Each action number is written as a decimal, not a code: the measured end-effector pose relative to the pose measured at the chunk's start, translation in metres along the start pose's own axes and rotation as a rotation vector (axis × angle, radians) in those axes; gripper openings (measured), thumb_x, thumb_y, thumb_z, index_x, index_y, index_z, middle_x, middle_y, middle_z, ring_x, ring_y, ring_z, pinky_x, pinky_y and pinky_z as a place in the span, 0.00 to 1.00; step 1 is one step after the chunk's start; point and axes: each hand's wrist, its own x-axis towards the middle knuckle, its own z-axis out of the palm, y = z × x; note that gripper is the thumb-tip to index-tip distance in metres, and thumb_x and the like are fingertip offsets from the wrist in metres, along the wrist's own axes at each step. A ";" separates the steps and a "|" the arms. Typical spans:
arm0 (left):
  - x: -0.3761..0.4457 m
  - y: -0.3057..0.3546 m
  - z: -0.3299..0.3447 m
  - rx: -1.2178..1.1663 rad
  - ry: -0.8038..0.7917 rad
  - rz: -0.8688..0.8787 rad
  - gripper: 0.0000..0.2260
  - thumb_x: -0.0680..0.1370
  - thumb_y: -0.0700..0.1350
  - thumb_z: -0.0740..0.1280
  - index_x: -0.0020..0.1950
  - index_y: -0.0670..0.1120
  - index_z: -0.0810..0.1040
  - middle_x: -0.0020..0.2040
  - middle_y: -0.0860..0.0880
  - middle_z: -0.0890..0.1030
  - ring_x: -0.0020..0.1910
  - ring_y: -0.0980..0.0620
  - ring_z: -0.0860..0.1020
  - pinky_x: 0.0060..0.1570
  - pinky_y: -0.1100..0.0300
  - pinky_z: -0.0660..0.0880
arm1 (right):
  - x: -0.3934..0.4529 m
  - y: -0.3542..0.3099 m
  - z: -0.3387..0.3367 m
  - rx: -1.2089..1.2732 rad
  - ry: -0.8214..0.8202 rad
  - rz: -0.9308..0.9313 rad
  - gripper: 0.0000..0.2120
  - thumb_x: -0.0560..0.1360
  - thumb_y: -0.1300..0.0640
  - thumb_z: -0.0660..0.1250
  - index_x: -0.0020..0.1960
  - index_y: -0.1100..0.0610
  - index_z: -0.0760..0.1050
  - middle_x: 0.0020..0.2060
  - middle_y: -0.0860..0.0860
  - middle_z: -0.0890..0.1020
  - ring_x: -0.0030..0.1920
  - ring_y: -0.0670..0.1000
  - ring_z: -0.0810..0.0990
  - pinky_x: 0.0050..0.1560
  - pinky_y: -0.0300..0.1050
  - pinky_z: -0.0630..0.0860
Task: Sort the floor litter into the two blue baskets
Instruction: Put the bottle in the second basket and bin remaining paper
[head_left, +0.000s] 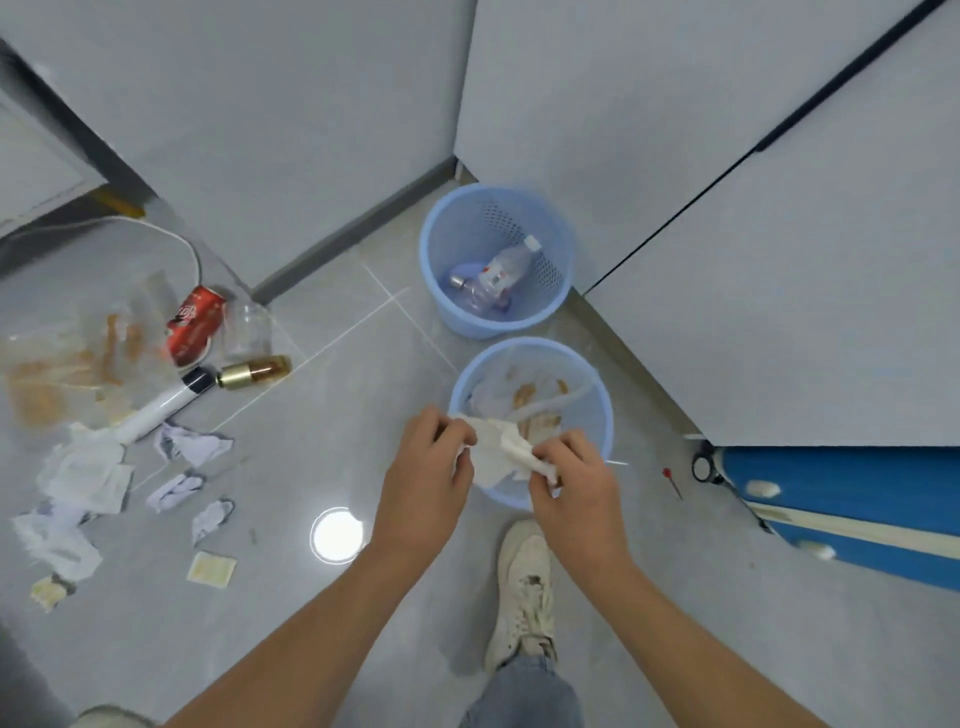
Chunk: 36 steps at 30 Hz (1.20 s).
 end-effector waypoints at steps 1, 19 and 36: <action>0.006 0.002 0.013 0.010 -0.013 0.000 0.08 0.77 0.36 0.70 0.52 0.46 0.78 0.52 0.52 0.71 0.50 0.54 0.73 0.40 0.54 0.77 | 0.002 0.014 -0.001 -0.010 0.001 0.022 0.09 0.71 0.70 0.72 0.43 0.58 0.78 0.41 0.47 0.73 0.38 0.48 0.72 0.38 0.34 0.67; 0.038 -0.014 0.085 0.214 -0.112 -0.027 0.18 0.74 0.50 0.75 0.62 0.49 0.79 0.59 0.48 0.78 0.58 0.46 0.75 0.52 0.52 0.76 | 0.034 0.068 0.030 -0.187 -0.105 0.052 0.19 0.67 0.55 0.74 0.57 0.53 0.78 0.55 0.50 0.77 0.55 0.54 0.75 0.51 0.52 0.76; -0.127 -0.242 -0.111 0.207 0.266 -0.408 0.11 0.77 0.46 0.71 0.59 0.50 0.80 0.55 0.53 0.77 0.56 0.51 0.74 0.39 0.60 0.75 | -0.004 -0.173 0.254 -0.044 -0.342 -0.331 0.12 0.73 0.58 0.71 0.56 0.53 0.78 0.52 0.48 0.76 0.54 0.52 0.77 0.48 0.48 0.78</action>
